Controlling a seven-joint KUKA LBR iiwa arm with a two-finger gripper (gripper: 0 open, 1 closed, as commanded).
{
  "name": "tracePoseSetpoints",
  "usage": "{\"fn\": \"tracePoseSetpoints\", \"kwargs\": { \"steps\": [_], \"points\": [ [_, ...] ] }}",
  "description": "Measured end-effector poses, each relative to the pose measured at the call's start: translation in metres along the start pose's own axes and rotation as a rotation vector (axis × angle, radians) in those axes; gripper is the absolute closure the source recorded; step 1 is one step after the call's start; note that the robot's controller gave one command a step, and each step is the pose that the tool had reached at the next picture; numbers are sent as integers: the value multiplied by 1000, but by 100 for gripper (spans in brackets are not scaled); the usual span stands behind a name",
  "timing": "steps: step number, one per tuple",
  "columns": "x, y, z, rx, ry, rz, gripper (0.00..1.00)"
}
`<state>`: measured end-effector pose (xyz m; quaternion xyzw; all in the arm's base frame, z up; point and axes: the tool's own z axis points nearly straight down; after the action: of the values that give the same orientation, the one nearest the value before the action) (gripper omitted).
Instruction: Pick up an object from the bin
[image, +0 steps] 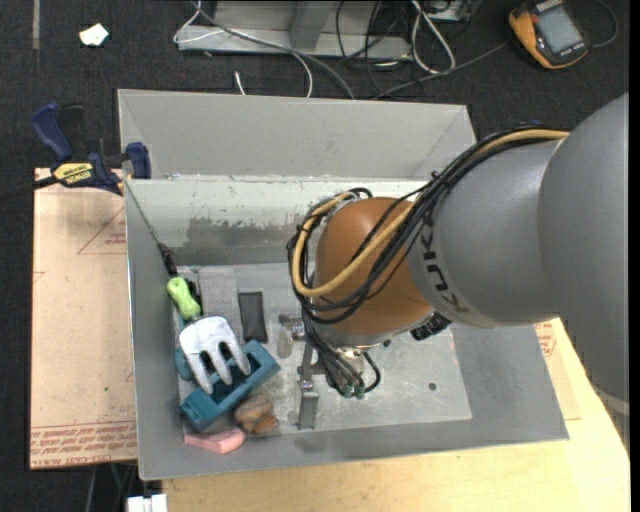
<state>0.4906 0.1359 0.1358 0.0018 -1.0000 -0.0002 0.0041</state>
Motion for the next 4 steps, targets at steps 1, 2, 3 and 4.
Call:
{"fn": "tracePoseSetpoints", "kwargs": {
  "steps": [1, 2, 3, 4],
  "points": [
    [-2, -1, -4, -1, -8, 3, 0],
    [1, 2, -9, -2, -6, 63, 0],
    [-10, 37, 40, -2, -17, -46, 0],
    [-7, 47, 49, -15, -29, 110, 0]
  ]
}}
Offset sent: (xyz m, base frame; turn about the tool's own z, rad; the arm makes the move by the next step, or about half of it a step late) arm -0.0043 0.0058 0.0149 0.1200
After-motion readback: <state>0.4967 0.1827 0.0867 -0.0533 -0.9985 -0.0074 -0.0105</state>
